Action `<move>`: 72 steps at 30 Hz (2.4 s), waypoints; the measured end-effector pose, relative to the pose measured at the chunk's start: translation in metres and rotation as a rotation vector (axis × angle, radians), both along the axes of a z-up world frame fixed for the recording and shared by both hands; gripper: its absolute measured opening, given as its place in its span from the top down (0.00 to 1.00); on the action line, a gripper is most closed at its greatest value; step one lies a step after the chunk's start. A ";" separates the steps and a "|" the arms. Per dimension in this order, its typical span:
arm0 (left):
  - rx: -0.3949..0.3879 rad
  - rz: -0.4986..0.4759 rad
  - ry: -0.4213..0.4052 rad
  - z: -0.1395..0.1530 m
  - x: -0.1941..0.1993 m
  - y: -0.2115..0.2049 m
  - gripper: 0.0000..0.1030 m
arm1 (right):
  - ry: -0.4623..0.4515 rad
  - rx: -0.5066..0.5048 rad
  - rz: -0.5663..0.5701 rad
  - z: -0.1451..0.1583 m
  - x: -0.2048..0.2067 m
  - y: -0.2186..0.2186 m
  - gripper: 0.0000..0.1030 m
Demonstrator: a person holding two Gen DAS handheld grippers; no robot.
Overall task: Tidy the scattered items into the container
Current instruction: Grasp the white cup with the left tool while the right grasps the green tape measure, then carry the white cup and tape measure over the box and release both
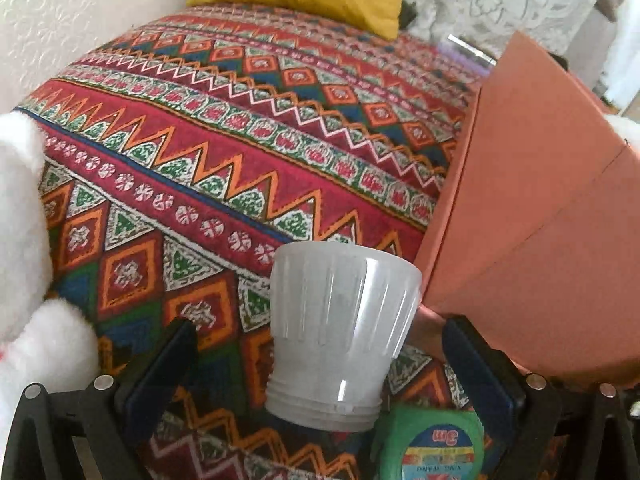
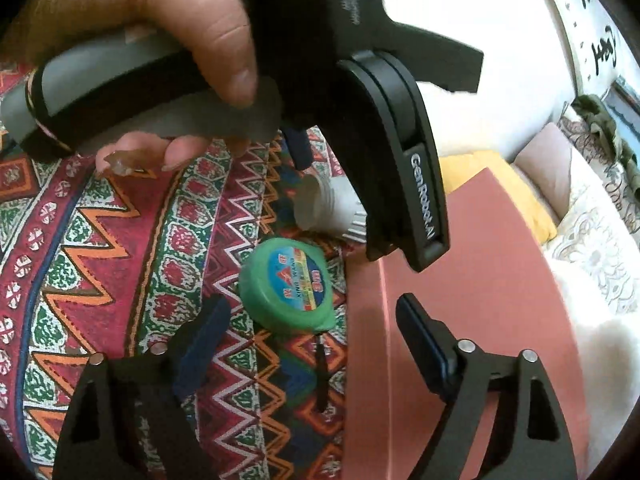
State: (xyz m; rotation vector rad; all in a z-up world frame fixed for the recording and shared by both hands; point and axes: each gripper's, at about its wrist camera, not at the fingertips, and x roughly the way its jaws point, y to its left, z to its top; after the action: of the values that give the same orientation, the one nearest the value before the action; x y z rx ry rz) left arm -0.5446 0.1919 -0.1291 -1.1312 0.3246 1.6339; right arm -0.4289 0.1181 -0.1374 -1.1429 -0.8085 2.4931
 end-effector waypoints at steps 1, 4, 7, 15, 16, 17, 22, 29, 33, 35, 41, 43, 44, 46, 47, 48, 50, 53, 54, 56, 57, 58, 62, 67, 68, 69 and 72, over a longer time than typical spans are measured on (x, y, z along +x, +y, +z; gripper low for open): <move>0.009 -0.009 0.001 -0.001 -0.001 0.001 0.15 | 0.002 -0.003 0.000 0.001 -0.001 0.001 0.19; 0.044 0.071 -0.035 -0.005 -0.013 -0.012 0.49 | 0.009 -0.009 -0.003 0.002 -0.012 0.004 0.18; 0.090 0.135 -0.053 0.002 -0.016 -0.030 0.49 | 0.002 -0.006 -0.014 0.005 -0.028 0.008 0.14; 0.212 0.235 -0.031 0.044 0.006 -0.085 0.48 | -0.091 -0.343 0.040 0.021 -0.064 0.038 0.48; 0.228 0.255 -0.024 0.050 0.010 -0.093 0.48 | -0.095 -0.399 0.055 0.026 -0.062 0.040 0.48; 0.246 0.285 -0.017 0.058 0.015 -0.104 0.48 | -0.099 -0.456 0.071 0.031 -0.060 0.043 0.48; 0.313 0.400 0.014 0.091 0.053 -0.159 0.48 | -0.111 -0.707 0.217 0.075 -0.032 0.043 1.00; 0.363 0.518 0.051 0.114 0.123 -0.217 0.48 | -0.158 -1.066 0.108 0.056 0.044 0.026 0.57; 0.399 0.576 0.061 0.119 0.161 -0.246 0.48 | -0.139 -0.971 0.041 0.027 0.037 0.018 0.04; 0.414 0.599 0.064 0.119 0.176 -0.258 0.48 | -0.155 -0.885 0.035 0.012 0.026 0.013 0.03; 0.425 0.642 0.040 0.106 0.184 -0.274 0.48 | -0.078 -0.684 -0.042 -0.005 -0.010 0.012 0.22; 0.430 0.652 0.034 0.103 0.190 -0.279 0.48 | -0.091 -0.758 -0.034 0.003 -0.007 0.019 0.42; 0.432 0.656 0.033 0.103 0.193 -0.282 0.48 | -0.101 -0.812 -0.021 0.006 -0.004 0.020 0.42; 0.428 0.666 0.037 0.102 0.199 -0.285 0.48 | -0.111 -0.909 0.017 0.013 0.007 0.023 0.43; 0.425 0.674 0.038 0.102 0.203 -0.287 0.48 | -0.111 -0.952 0.042 0.018 0.014 0.024 0.43; 0.422 0.680 0.041 0.103 0.208 -0.287 0.48 | -0.106 -0.975 0.062 0.022 0.022 0.021 0.43; 0.415 0.691 0.050 0.106 0.218 -0.287 0.48 | -0.094 -1.020 0.109 0.033 0.042 0.015 0.42; 0.394 0.687 0.085 0.116 0.237 -0.278 0.48 | -0.046 -1.053 0.203 0.066 0.083 0.020 0.42; 0.388 0.680 0.099 0.120 0.244 -0.275 0.48 | -0.020 -1.054 0.234 0.079 0.098 0.021 0.42; 0.381 0.665 0.130 0.134 0.260 -0.261 0.48 | 0.052 -1.055 0.271 0.105 0.125 0.028 0.42; 0.378 0.657 0.146 0.142 0.268 -0.253 0.48 | 0.089 -1.055 0.287 0.118 0.140 0.036 0.42; 0.376 0.650 0.163 0.150 0.275 -0.245 0.48 | 0.123 -1.048 0.291 0.127 0.148 0.040 0.42; 0.334 0.656 0.260 0.182 0.304 -0.197 0.48 | 0.274 -1.031 0.277 0.167 0.192 0.089 0.42; 0.348 0.594 0.323 0.218 0.328 -0.106 0.48 | 0.458 -0.956 0.131 0.206 0.239 0.185 0.42; 0.349 0.573 0.325 0.222 0.328 -0.084 0.48 | 0.482 -0.942 0.091 0.209 0.243 0.204 0.42; 0.347 0.553 0.325 0.225 0.326 -0.062 0.48 | 0.505 -0.927 0.051 0.212 0.248 0.224 0.42; 0.336 0.509 0.319 0.231 0.319 -0.001 0.47 | 0.503 -0.978 -0.082 0.204 0.245 0.296 0.42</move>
State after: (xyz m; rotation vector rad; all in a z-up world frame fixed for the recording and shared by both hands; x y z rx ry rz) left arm -0.2256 0.1907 0.1020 -0.7266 -0.0495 2.2267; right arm -0.1842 0.4144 0.0666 -0.6362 0.6496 2.9304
